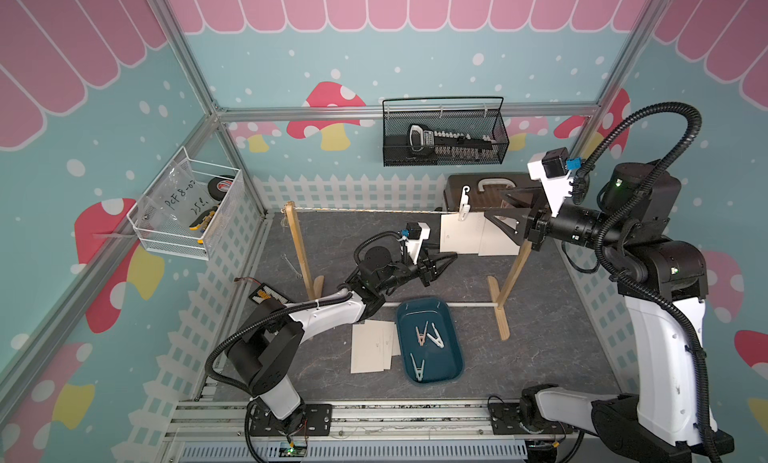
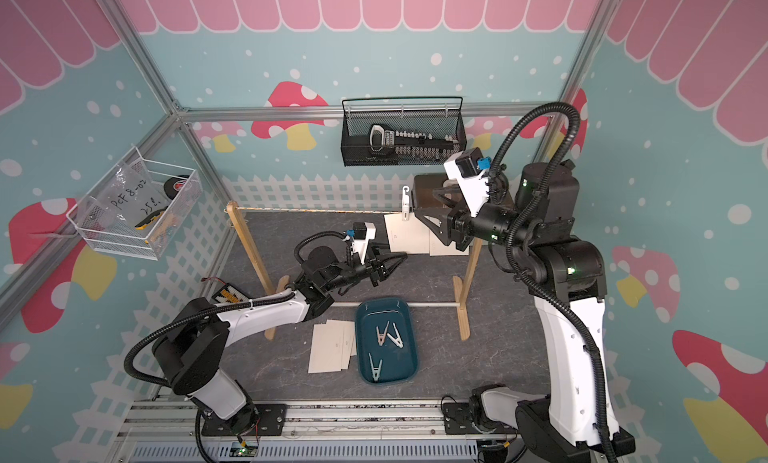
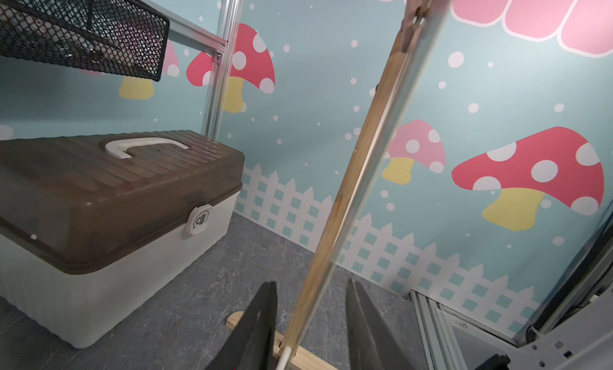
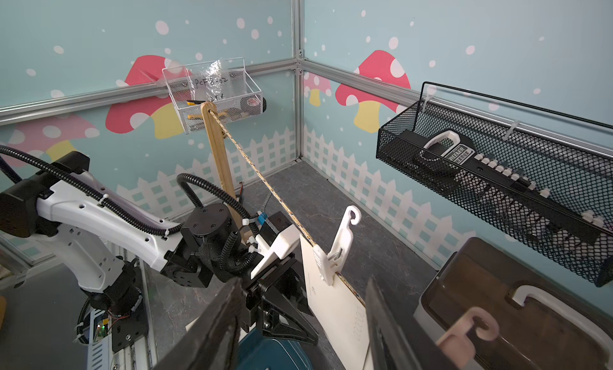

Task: Remove the postcards from the strings
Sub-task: Pinch the postcard on the clothesline.

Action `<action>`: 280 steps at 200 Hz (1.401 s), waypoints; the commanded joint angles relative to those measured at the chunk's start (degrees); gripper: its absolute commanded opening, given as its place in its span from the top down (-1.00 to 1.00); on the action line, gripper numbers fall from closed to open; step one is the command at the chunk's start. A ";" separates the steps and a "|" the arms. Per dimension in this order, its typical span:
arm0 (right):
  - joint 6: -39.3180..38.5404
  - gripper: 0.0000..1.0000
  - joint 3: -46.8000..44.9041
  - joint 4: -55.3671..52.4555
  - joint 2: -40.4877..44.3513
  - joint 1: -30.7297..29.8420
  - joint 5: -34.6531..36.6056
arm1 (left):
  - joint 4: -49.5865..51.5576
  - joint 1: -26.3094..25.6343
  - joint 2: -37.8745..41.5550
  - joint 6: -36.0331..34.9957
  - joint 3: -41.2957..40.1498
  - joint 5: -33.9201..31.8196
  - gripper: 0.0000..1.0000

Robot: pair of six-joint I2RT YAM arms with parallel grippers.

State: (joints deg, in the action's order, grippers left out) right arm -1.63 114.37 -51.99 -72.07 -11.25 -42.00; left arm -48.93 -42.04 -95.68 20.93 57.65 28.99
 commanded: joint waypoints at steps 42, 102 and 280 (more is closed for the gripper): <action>0.56 -0.17 -2.27 2.49 -0.17 0.29 -3.10 | -3.08 0.64 -0.56 0.73 2.20 4.30 0.62; 1.62 -0.18 -4.39 4.72 -1.22 0.27 -4.66 | -2.17 0.72 0.23 0.06 2.29 7.22 0.80; 4.79 -0.17 -4.78 9.40 -6.41 0.23 -6.69 | -0.56 0.77 1.63 -0.91 3.66 11.64 1.00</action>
State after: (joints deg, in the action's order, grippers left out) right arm 2.85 108.75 -43.77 -78.41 -11.25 -46.98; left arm -49.47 -41.65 -95.29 20.82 59.42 38.68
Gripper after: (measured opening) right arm 0.583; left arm 0.044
